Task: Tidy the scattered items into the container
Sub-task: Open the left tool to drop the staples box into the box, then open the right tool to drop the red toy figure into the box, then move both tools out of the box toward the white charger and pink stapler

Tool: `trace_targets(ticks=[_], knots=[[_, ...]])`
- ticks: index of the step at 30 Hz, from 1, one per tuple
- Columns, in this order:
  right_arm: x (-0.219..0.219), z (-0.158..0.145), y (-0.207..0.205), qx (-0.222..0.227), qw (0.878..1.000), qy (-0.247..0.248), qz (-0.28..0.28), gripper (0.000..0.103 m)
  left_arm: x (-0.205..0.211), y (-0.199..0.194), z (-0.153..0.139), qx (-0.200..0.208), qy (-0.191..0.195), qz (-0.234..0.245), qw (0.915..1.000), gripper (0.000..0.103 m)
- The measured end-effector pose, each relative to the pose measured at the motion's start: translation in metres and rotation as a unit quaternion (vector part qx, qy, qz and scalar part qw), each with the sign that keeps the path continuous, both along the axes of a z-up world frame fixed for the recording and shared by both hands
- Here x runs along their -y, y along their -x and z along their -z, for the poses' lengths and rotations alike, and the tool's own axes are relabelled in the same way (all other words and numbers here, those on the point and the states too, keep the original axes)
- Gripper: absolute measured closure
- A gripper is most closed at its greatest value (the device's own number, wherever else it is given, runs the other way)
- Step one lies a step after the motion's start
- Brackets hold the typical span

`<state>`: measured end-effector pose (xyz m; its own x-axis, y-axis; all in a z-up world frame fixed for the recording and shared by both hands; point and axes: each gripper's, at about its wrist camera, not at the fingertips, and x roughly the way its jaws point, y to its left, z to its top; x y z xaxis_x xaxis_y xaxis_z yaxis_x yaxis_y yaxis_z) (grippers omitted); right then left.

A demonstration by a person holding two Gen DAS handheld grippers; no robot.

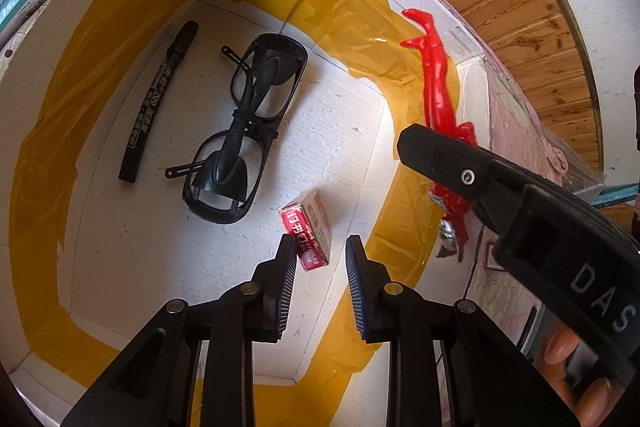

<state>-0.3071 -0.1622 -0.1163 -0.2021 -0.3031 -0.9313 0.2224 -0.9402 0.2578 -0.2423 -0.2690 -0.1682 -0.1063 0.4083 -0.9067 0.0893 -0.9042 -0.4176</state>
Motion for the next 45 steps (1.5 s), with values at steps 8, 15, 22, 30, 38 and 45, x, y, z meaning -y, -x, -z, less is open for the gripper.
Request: trace_targets(ticks=[8,15,22,30,38,45], knots=[[0.001,-0.006,-0.001,0.002,1.000,0.023,0.006,0.072,0.022,-0.013,-0.014,-0.009,-0.011,-0.019,0.9997,0.075],[-0.003,-0.015,-0.012,0.001,1.000,0.030,0.001,0.072,0.025,-0.020,-0.015,-0.014,-0.017,-0.025,0.9995,0.075],[0.000,-0.016,-0.044,0.003,0.999,0.036,-0.016,0.072,0.023,-0.037,-0.024,-0.026,-0.008,-0.005,0.9996,0.075],[0.007,-0.022,-0.083,0.001,0.999,0.044,-0.031,0.071,0.019,-0.061,-0.050,-0.069,0.041,0.015,0.9967,0.056],[0.011,-0.041,-0.120,-0.026,0.998,0.037,-0.042,0.071,0.021,-0.090,-0.069,-0.114,0.088,0.038,0.9889,0.052],[0.005,-0.055,-0.150,-0.036,0.998,0.047,-0.035,0.071,0.020,-0.118,-0.086,-0.150,0.112,0.055,0.9809,0.049]])
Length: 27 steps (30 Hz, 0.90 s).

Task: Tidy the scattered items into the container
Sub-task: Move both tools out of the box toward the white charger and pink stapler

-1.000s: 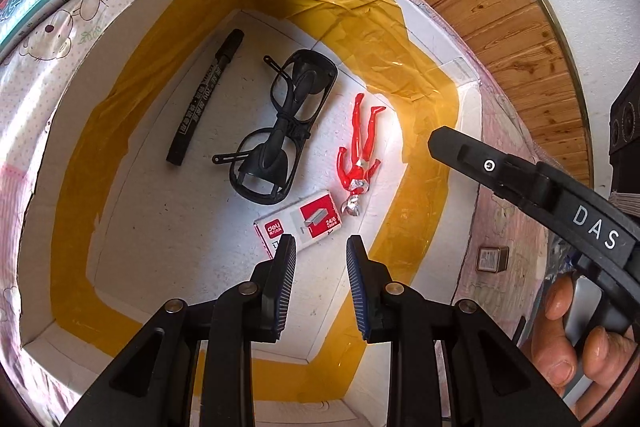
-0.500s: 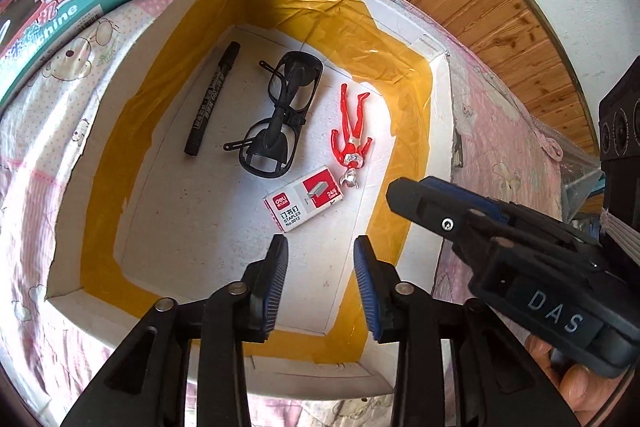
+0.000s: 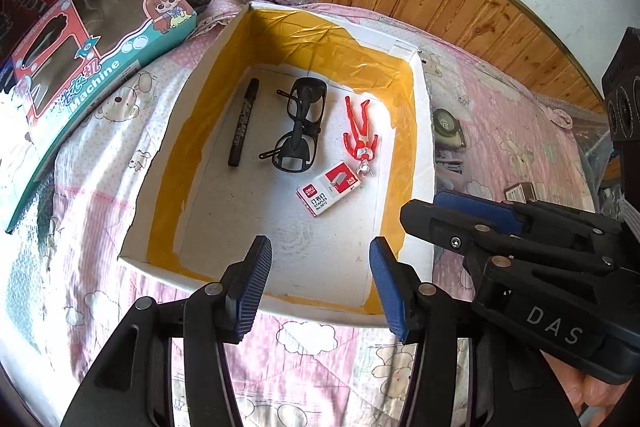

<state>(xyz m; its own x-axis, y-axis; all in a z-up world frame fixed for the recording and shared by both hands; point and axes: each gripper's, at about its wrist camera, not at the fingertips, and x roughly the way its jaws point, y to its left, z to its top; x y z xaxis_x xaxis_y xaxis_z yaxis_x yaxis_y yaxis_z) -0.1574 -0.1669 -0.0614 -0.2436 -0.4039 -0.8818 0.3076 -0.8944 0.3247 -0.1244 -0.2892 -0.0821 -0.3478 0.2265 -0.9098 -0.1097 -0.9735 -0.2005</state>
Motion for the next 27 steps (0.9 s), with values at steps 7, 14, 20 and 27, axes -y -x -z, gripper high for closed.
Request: trace_targets(ticks=[7,14,20,27], knots=[[-0.012,-0.005,-0.027,0.008,0.999,0.026,0.018,0.071,-0.003,-0.025,-0.008,-0.013,0.002,0.015,0.9998,0.048],[-0.034,0.004,-0.055,0.032,0.997,0.046,0.045,0.071,-0.018,-0.050,-0.004,-0.013,0.004,0.045,0.9989,0.048],[-0.063,0.010,-0.074,0.043,0.994,0.060,0.078,0.071,-0.040,-0.065,-0.001,-0.011,0.005,0.078,0.9969,0.048],[-0.104,0.018,-0.086,0.052,0.988,0.075,0.125,0.071,-0.065,-0.075,-0.003,-0.016,0.010,0.113,0.9935,0.048]])
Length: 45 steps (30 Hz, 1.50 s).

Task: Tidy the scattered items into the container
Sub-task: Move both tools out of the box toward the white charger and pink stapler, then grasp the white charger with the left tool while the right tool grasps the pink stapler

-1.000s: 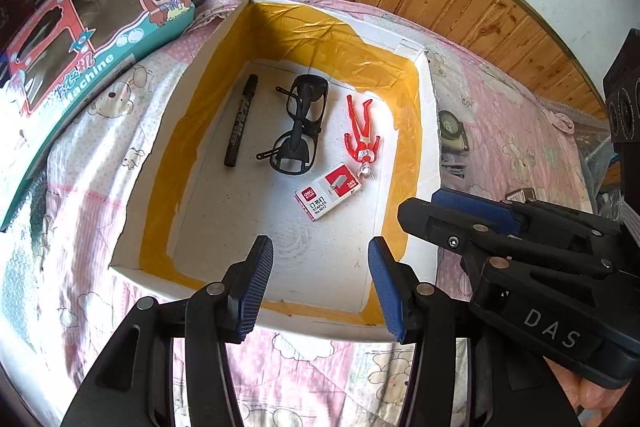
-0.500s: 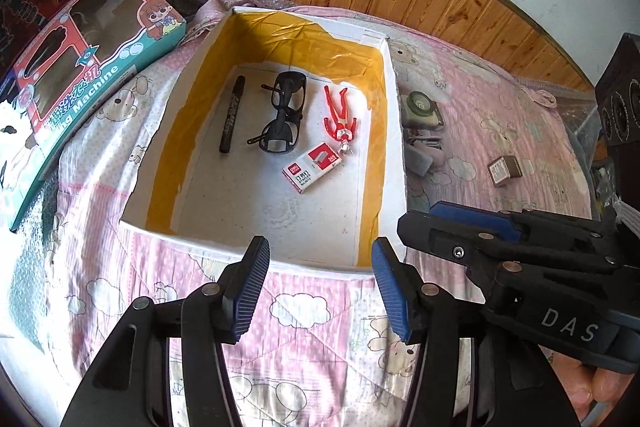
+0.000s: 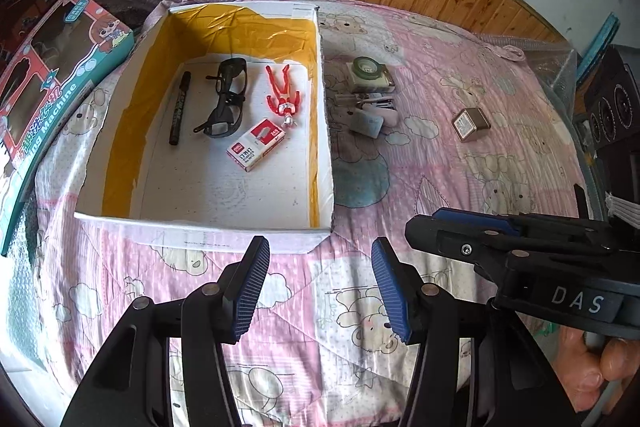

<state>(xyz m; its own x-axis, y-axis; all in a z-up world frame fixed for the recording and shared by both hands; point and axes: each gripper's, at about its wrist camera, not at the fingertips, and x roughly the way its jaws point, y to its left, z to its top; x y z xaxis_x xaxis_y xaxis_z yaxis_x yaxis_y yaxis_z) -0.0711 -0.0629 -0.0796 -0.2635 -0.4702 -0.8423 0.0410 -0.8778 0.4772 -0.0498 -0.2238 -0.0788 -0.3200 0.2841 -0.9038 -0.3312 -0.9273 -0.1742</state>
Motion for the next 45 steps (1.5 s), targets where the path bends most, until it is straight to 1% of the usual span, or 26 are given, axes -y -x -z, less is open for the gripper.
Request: trace_targets(ticks=[4,9,14,17,21,24,29,33,37,40,43,45], knots=[[-0.025,0.007,-0.002,0.008,1.000,0.002,0.029,0.070,-0.016,0.001,-0.004,-0.004,-0.009,0.018,0.9998,0.048],[-0.052,0.013,0.005,0.012,0.998,0.004,0.055,0.070,-0.041,0.015,0.000,0.013,-0.023,0.032,0.9991,0.048],[-0.078,0.022,0.027,0.016,0.997,0.006,0.073,0.070,-0.069,0.035,0.010,0.028,-0.031,0.032,0.9986,0.048],[-0.091,0.028,0.047,0.017,0.997,0.005,0.074,0.070,-0.083,0.049,0.022,0.043,-0.030,0.031,0.9981,0.048],[-0.102,0.036,0.078,0.015,0.998,0.003,0.066,0.070,-0.098,0.065,0.041,0.068,-0.026,0.025,0.9971,0.048],[-0.105,0.048,0.105,0.017,0.998,0.001,0.054,0.070,-0.108,0.076,0.053,0.083,-0.022,0.020,0.9961,0.048],[-0.105,0.079,0.149,0.029,0.999,0.007,0.031,0.070,-0.118,0.100,0.074,0.089,-0.007,0.010,0.9959,0.048],[-0.100,0.110,0.175,0.046,0.999,0.014,0.014,0.070,-0.119,0.118,0.090,0.090,0.008,0.004,0.9959,0.048],[-0.090,0.136,0.189,0.059,0.998,0.011,-0.013,0.069,-0.117,0.131,0.107,0.100,0.016,-0.004,0.9949,0.048],[-0.085,0.146,0.197,0.048,0.998,0.006,-0.027,0.069,-0.121,0.136,0.115,0.103,0.022,0.000,0.9944,0.048],[-0.090,0.149,0.200,0.051,0.998,0.029,-0.017,0.074,-0.124,0.143,0.120,0.099,0.027,-0.004,0.9947,0.048],[-0.096,0.147,0.199,0.048,0.998,0.040,-0.006,0.080,-0.123,0.147,0.123,0.098,0.025,-0.012,0.9948,0.048]])
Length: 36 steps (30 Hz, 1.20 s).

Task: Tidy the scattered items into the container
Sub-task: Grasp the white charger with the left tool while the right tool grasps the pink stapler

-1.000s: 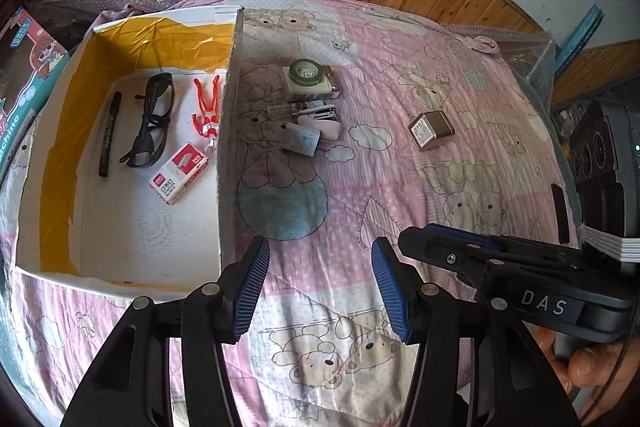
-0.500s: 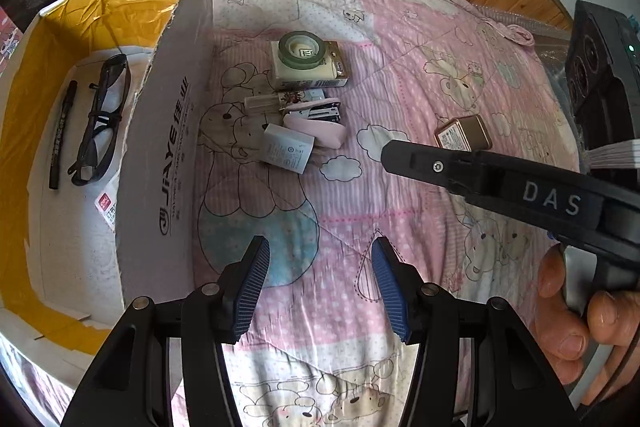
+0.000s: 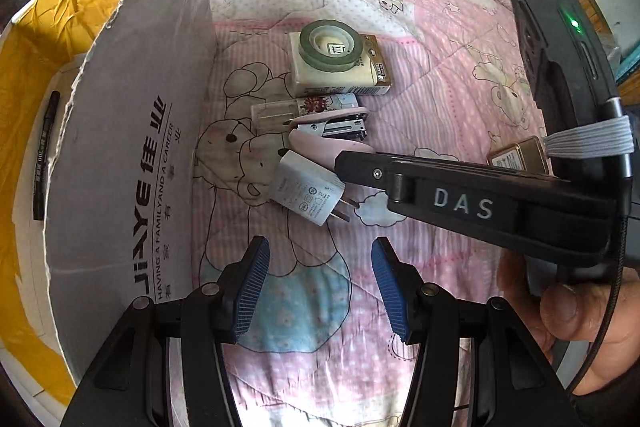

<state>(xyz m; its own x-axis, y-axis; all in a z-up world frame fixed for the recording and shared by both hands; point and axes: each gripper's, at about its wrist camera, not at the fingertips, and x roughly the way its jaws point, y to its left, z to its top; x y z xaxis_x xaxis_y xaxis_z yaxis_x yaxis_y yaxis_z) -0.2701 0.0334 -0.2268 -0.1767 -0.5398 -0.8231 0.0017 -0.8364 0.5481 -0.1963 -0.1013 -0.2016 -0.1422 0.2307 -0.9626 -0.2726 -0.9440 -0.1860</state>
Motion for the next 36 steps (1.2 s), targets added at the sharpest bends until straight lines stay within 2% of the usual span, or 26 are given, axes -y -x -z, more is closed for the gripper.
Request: trace_targets(ticks=[1,4,6,9,11,12,14,16,19,22,24,27,29,31,34,36], knots=[[-0.004,-0.001,-0.001,0.002,1.000,0.005,0.008,0.096,0.001,0.002,0.001,-0.002,-0.001,-0.003,1.0000,0.048],[-0.023,0.001,-0.004,0.019,0.998,0.027,0.044,0.096,0.001,0.005,0.005,-0.006,-0.006,-0.006,0.9999,0.048],[-0.031,0.000,-0.005,0.021,0.998,0.025,0.059,0.096,-0.002,0.008,0.010,-0.004,-0.006,-0.005,1.0000,0.048],[-0.026,-0.004,0.000,0.001,0.999,0.028,0.037,0.090,-0.003,0.015,0.017,0.002,-0.002,-0.011,0.9999,0.048],[-0.012,-0.007,0.007,-0.018,1.000,0.023,0.005,0.066,-0.002,0.016,0.018,0.001,0.001,-0.012,0.9999,0.048],[-0.002,-0.007,0.010,-0.029,0.999,0.013,-0.017,0.063,-0.002,0.014,0.017,0.001,0.000,-0.010,0.9999,0.048],[0.018,0.000,0.015,-0.035,0.997,-0.015,-0.063,0.061,-0.002,0.010,0.018,0.003,0.002,-0.005,1.0000,0.048],[0.024,0.005,0.016,-0.042,0.997,-0.018,-0.069,0.066,0.000,0.007,0.020,0.009,0.003,-0.005,0.9999,0.047],[0.006,0.006,0.012,-0.018,0.999,0.042,-0.006,0.072,0.002,0.007,0.019,0.009,0.002,-0.006,0.9999,0.047],[-0.022,0.008,0.000,0.016,0.993,0.091,0.075,0.075,0.005,0.009,0.016,0.003,-0.004,-0.013,0.9999,0.048],[-0.043,0.013,-0.009,0.051,0.981,0.124,0.141,0.075,0.004,0.011,0.016,0.000,-0.005,-0.014,0.9999,0.048],[-0.072,0.025,-0.024,0.107,0.949,0.177,0.237,0.075,0.003,0.016,0.018,0.001,-0.010,-0.021,0.9997,0.048],[-0.081,0.025,-0.026,0.118,0.939,0.188,0.263,0.072,0.002,0.022,0.020,-0.001,-0.013,-0.023,0.9996,0.048],[-0.084,0.015,-0.022,0.108,0.946,0.168,0.254,0.071,0.001,0.028,0.023,-0.003,-0.013,-0.027,0.9995,0.048],[-0.083,-0.007,-0.009,0.068,0.968,0.115,0.210,0.065,-0.001,0.035,0.028,-0.011,-0.013,-0.024,0.9996,0.045],[-0.078,-0.023,-0.002,0.032,0.984,0.071,0.161,0.063,-0.003,0.036,0.027,-0.017,-0.009,-0.018,0.9997,0.045]])
